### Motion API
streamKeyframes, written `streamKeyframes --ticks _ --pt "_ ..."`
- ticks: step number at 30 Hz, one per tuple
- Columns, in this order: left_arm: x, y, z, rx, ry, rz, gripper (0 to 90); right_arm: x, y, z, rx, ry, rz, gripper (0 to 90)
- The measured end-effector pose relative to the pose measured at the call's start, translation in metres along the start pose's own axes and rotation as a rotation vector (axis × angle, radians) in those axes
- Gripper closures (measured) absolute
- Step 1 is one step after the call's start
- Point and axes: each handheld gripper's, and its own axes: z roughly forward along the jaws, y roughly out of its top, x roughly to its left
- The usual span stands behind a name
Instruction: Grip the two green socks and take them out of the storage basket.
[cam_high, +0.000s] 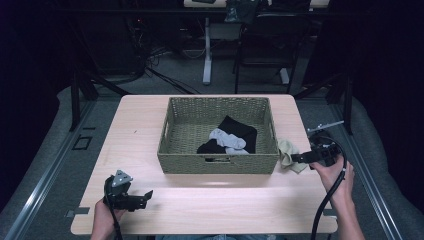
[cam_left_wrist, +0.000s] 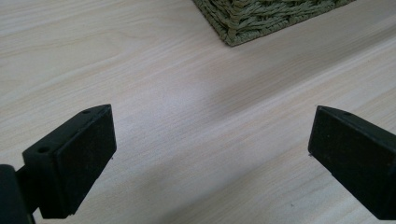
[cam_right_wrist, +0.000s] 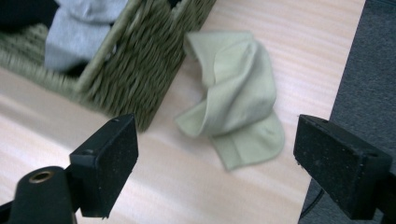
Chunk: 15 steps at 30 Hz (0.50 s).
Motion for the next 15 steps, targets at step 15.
streamKeyframes --ticks 15 --pt "-0.001 0.001 0.0 -0.003 -0.002 -0.004 0.9 0.014 -0.053 0.025 0.06 -0.006 -0.027 0.0"
